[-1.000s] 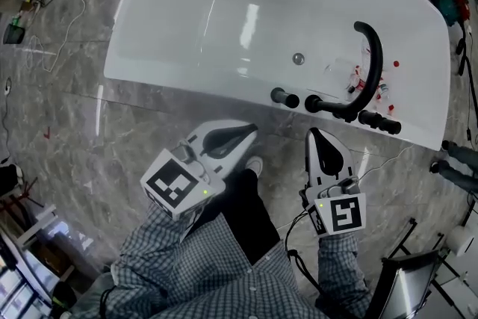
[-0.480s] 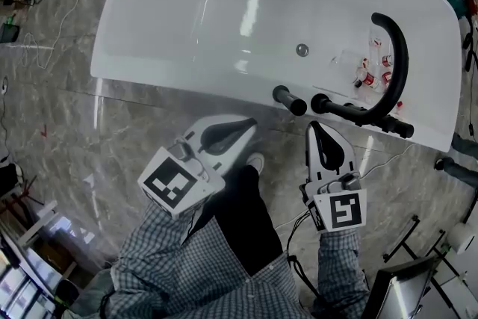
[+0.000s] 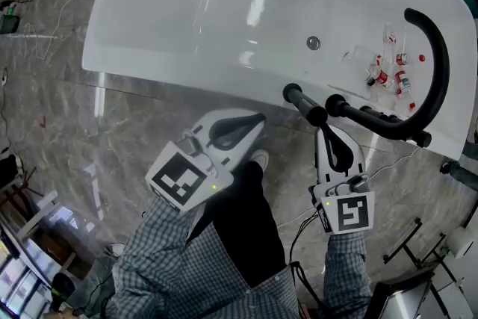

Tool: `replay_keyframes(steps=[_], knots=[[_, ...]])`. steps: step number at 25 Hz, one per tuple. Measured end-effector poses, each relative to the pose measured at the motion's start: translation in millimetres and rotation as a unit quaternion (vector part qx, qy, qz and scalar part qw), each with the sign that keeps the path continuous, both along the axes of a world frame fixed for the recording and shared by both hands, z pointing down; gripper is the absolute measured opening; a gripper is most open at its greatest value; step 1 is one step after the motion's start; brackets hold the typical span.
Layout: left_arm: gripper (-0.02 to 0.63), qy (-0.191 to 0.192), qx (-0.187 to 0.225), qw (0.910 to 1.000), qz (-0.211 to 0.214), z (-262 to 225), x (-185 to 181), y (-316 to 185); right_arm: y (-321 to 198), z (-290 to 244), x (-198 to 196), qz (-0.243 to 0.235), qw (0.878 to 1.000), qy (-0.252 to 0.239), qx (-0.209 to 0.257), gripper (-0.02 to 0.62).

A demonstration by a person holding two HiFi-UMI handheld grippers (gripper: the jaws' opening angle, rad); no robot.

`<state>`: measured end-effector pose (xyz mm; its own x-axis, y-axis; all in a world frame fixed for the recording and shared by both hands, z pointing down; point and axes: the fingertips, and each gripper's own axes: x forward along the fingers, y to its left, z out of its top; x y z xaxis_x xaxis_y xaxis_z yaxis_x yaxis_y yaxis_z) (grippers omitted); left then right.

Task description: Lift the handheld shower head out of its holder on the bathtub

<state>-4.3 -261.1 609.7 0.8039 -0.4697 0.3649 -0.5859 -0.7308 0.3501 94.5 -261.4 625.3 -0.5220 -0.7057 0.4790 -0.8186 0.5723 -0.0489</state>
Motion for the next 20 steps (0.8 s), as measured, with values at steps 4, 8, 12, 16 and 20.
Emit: replay_keyframes(steps=[4, 8, 12, 16, 20], knots=[[0.009, -0.014, 0.006, 0.9999, 0.005, 22, 1, 0, 2, 25, 0, -0.004, 1.0, 0.015, -0.007, 0.017], [0.009, -0.018, 0.008, 0.9998, 0.01, 38, 5, 0, -2, 45, -1, 0.0, 1.0, 0.017, -0.009, 0.018], [0.009, -0.03, 0.012, 0.9993, 0.02, 55, 10, 2, -4, 65, -5, -0.011, 1.0, 0.026, -0.007, 0.018], [0.009, -0.028, 0.016, 0.9994, 0.013, 60, 11, -1, -9, 69, -13, -0.02, 1.0, 0.018, -0.001, 0.033], [0.009, -0.024, 0.014, 0.9996, -0.007, 63, 8, -7, -18, 67, -25, -0.031, 0.999, 0.004, 0.006, 0.132]])
